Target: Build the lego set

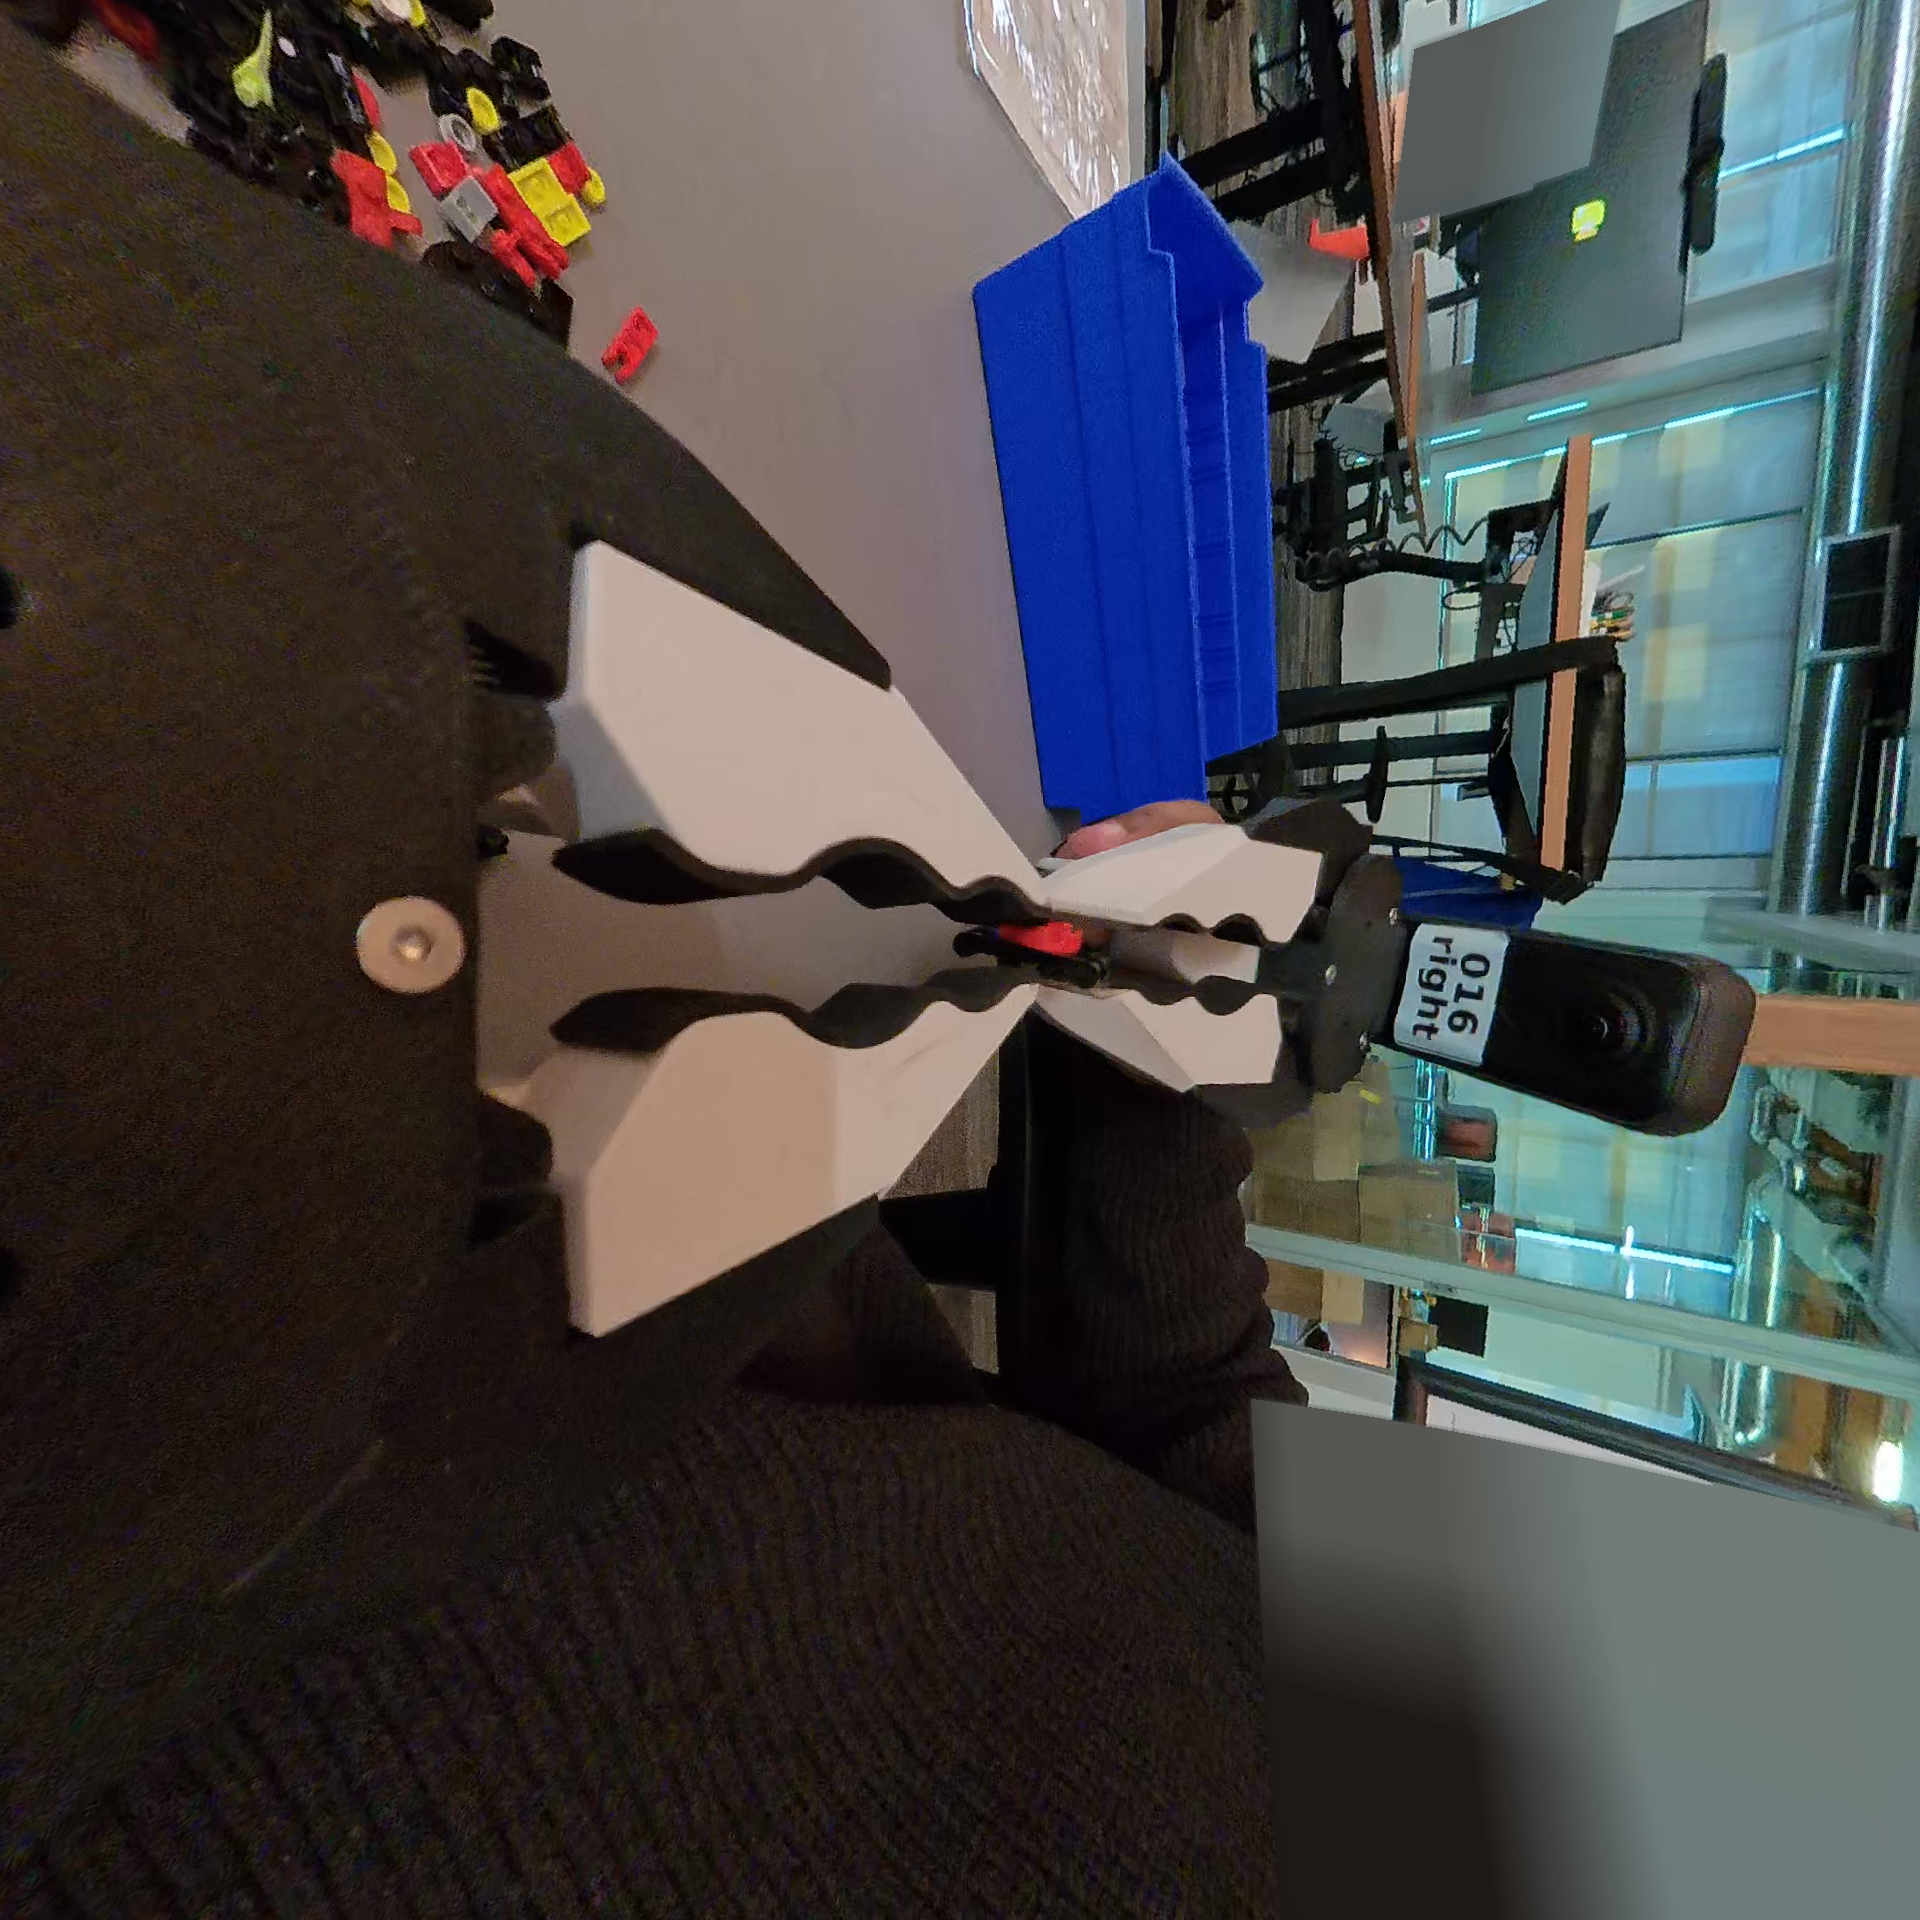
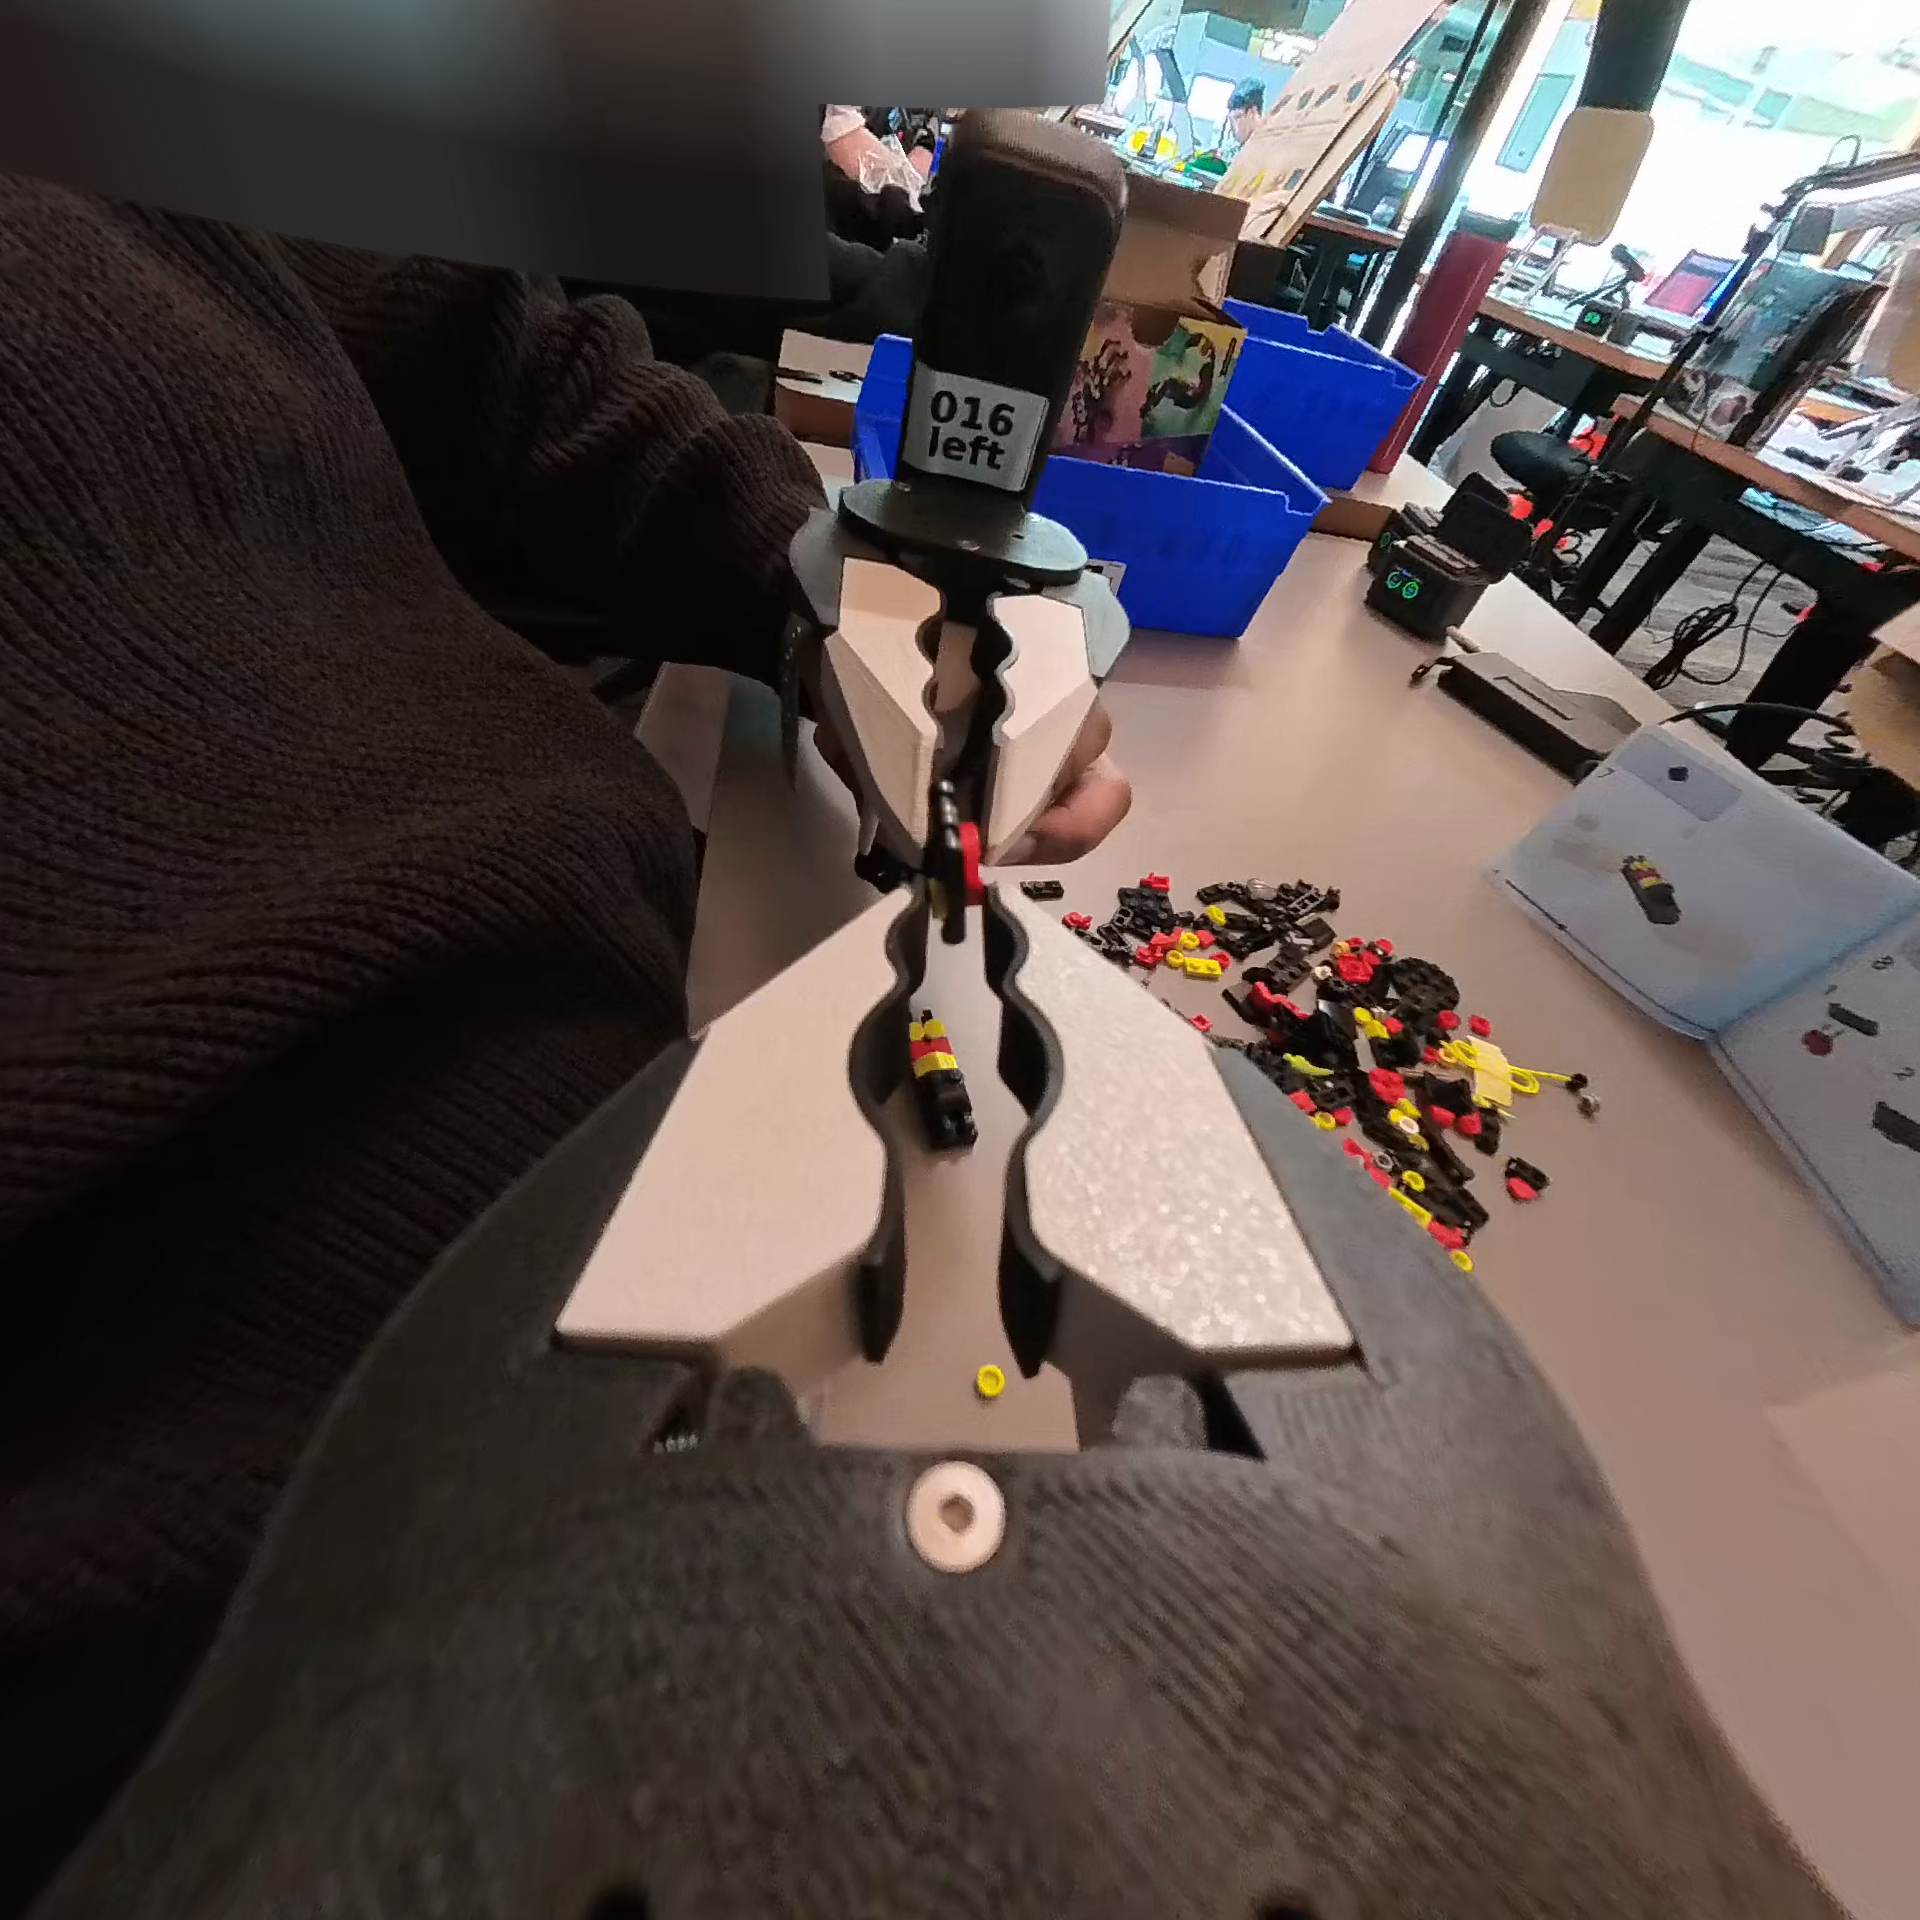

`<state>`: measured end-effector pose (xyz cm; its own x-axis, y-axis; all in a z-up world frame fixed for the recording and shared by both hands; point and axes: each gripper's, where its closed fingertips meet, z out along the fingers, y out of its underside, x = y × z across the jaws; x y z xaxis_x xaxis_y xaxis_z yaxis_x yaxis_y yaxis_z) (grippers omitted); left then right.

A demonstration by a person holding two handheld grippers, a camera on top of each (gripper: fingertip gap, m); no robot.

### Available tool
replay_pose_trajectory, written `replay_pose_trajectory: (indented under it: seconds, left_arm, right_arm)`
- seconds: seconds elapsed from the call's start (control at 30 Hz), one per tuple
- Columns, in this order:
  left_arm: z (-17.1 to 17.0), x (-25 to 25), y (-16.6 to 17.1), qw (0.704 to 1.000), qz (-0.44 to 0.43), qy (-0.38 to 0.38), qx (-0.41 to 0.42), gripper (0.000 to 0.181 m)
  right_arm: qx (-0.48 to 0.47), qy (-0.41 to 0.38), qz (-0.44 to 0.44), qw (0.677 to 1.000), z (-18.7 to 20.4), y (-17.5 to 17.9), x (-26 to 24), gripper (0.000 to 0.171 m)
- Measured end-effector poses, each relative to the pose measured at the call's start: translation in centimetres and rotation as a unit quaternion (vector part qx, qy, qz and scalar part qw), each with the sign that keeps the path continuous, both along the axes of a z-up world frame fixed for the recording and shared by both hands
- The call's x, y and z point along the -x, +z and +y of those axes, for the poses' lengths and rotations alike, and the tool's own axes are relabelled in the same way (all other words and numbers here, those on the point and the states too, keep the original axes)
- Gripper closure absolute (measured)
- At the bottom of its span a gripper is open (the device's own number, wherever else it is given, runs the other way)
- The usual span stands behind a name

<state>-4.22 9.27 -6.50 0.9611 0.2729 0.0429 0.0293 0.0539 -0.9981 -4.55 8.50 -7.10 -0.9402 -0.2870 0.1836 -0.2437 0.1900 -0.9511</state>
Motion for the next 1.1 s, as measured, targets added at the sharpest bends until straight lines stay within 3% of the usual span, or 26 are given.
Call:
replay_pose_trajectory:
  seconds: [0.33,0.47,0.57,0.7,0.8,0.97,1.1]
  left_arm:
    - [0.1,0.2,-0.4,1.000,-0.001,0.006,0.008,0.176]
    - [-0.3,1.3,-0.9,0.999,-0.004,0.040,0.019,0.163]
    - [-1.2,3.9,-2.6,0.992,-0.028,0.108,0.055,0.157]
    - [-1.9,5.4,-4.5,0.985,-0.073,0.134,0.081,0.155]
    - [-2.0,5.5,-4.8,0.984,-0.078,0.136,0.089,0.155]
    - [-2.0,5.5,-5.1,0.983,-0.077,0.134,0.097,0.155]
    - [-1.9,5.4,-5.1,0.983,-0.074,0.133,0.100,0.155]
  right_arm:
    - [-0.039,0.010,-0.076,0.996,0.1,-0.4,0.1,0.163]
    - [-0.021,-0.026,-0.103,0.994,-0.1,-0.2,1.8,0.163]
    - [-0.078,-0.090,-0.136,0.983,-0.1,-3.0,4.7,0.163]
    - [-0.213,-0.129,-0.242,0.938,0.1,-8.9,5.6,0.163]
    - [-0.287,-0.143,-0.267,0.909,0.5,-11.9,5.1,0.162]
    - [-0.330,-0.140,-0.306,0.882,0.9,-13.7,4.3,0.154]
    - [-0.327,-0.149,-0.290,0.887,1.0,-13.6,5.0,0.155]
